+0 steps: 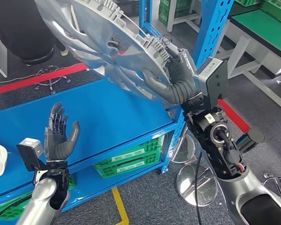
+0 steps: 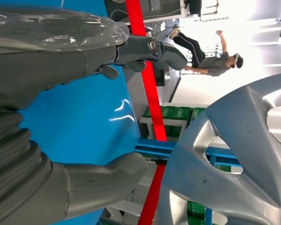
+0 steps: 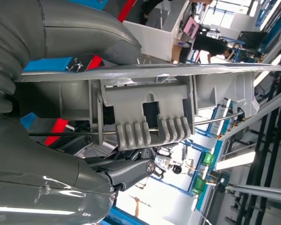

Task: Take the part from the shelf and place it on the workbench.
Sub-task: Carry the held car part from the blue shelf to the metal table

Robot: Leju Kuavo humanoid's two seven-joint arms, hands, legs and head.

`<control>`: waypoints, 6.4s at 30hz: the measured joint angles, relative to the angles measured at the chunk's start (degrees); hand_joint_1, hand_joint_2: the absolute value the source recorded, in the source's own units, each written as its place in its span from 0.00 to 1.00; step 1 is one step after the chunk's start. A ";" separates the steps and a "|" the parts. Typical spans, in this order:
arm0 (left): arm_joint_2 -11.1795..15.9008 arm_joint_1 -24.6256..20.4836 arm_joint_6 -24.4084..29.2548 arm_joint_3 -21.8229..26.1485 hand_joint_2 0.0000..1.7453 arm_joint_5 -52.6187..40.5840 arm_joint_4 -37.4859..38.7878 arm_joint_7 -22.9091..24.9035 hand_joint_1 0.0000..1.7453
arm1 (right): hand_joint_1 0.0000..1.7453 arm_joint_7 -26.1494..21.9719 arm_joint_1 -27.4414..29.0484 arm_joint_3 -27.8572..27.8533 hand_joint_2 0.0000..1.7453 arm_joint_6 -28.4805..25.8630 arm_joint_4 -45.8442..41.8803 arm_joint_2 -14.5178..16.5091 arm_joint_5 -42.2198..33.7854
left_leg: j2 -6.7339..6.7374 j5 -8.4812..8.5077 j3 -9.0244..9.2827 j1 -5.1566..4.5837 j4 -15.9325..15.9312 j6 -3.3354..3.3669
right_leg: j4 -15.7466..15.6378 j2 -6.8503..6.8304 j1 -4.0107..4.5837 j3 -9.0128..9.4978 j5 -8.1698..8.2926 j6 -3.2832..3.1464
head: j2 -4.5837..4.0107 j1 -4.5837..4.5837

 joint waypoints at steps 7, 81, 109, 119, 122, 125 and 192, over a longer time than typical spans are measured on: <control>0.03 0.00 -0.59 0.00 1.00 0.10 -0.04 0.04 0.00 | 1.00 1.00 0.77 -0.02 1.00 -1.08 -0.01 0.00 2.59 | -0.01 -0.22 -0.08 -0.26 0.27 0.24 | -0.06 0.01 -0.21 0.01 -0.05 0.15 | 0.00 -0.05; 0.34 0.21 -0.44 0.04 1.00 -0.87 -0.82 -0.22 0.00 | 1.00 0.24 0.69 0.86 1.00 1.16 1.42 -0.09 0.55 | -1.26 -0.77 -0.50 -0.38 1.25 1.43 | 19.23 -1.04 -0.46 -10.97 -6.22 0.90 | 0.00 1.66; 0.01 0.65 0.56 0.26 1.00 -1.14 -1.92 0.07 0.00 | 1.00 -0.14 0.36 2.28 1.00 2.79 3.32 -0.04 -0.47 | -0.37 -0.63 -0.72 0.06 1.29 1.22 | 17.24 -1.26 -0.52 -9.27 -7.19 1.19 | 0.00 1.44; -0.20 0.43 -0.67 0.28 1.00 -1.26 -1.93 0.05 0.00 | 1.00 0.03 0.34 2.28 1.00 2.55 3.36 -0.07 -0.41 | -3.19 -0.27 -0.90 -0.19 1.38 0.02 | 2.01 0.56 -0.04 -2.71 1.09 -1.03 | 0.00 2.47; -0.15 0.15 -0.68 0.31 1.00 -1.32 -1.96 0.03 0.00 | 1.00 0.07 0.35 2.27 1.00 2.43 3.37 -0.07 -0.40 | -1.43 -3.09 -3.10 -0.30 6.23 -0.87 | 1.00 -0.51 -0.56 -2.11 1.72 -1.55 | 0.00 1.71; -0.10 0.01 -0.71 0.31 1.00 -1.28 -1.93 0.02 0.00 | 1.00 0.03 0.38 2.29 1.00 2.39 3.42 -0.07 -0.41 | -0.27 -7.63 -8.47 0.12 17.06 -1.65 | 0.98 -1.86 -0.53 -2.19 1.71 -1.72 | 0.00 0.49; -0.83 -1.12 -2.38 0.42 1.00 -0.65 2.30 -2.92 0.00 | 1.00 -1.65 1.58 3.75 1.00 0.99 5.72 -0.47 -1.86 | 2.82 -0.48 -3.25 -0.29 4.64 -0.94 | 2.22 -5.53 0.17 -2.97 1.26 -1.24 | 0.00 -0.67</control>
